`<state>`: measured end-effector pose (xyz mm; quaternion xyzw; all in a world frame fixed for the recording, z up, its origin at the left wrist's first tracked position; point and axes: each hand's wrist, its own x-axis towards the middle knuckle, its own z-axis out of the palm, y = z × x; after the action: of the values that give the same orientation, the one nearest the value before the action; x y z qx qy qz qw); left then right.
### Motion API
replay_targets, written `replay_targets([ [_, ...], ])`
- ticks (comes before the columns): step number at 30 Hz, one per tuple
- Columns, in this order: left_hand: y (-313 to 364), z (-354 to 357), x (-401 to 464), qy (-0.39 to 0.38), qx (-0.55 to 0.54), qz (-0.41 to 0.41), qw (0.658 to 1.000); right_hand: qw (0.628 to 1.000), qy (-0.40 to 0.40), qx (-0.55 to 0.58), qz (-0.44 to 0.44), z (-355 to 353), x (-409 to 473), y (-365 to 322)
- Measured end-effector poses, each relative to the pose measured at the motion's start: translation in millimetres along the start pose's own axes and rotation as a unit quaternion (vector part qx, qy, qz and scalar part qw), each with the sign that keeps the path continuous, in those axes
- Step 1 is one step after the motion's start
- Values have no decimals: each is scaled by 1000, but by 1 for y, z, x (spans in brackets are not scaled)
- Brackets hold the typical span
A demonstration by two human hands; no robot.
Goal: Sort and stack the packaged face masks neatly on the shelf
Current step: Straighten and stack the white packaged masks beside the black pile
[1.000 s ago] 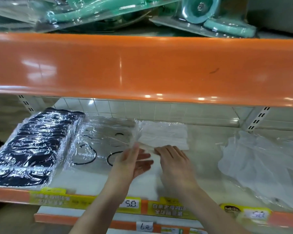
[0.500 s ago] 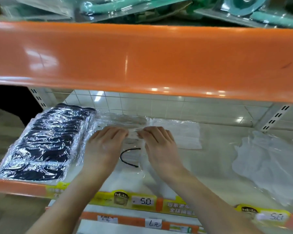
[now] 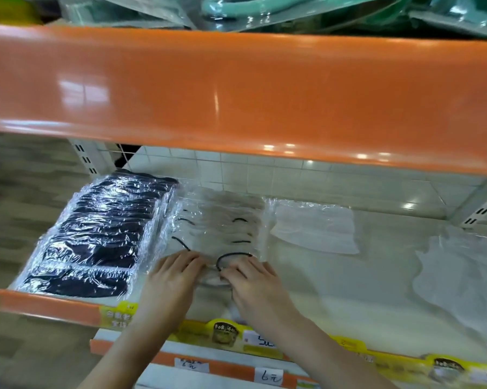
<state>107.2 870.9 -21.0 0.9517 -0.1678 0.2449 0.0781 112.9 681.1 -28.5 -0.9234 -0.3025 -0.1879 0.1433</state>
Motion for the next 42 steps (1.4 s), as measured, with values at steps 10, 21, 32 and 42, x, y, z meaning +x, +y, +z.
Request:
replay_targets([
  [10,1,2,-9,-70,12,-62,996,1000,-20,2,6,5,-2,-4],
  [21,68,1,35,-100,-67,-70,990,992,75,8,101,-22,-17,20],
  [32,209,32,86,-124,-175,56,975,943,40,-76,322,-112,-140,128],
  [42,343,61,103,-211,-193,79,955,900,-65,-100,418,-167,-214,197],
])
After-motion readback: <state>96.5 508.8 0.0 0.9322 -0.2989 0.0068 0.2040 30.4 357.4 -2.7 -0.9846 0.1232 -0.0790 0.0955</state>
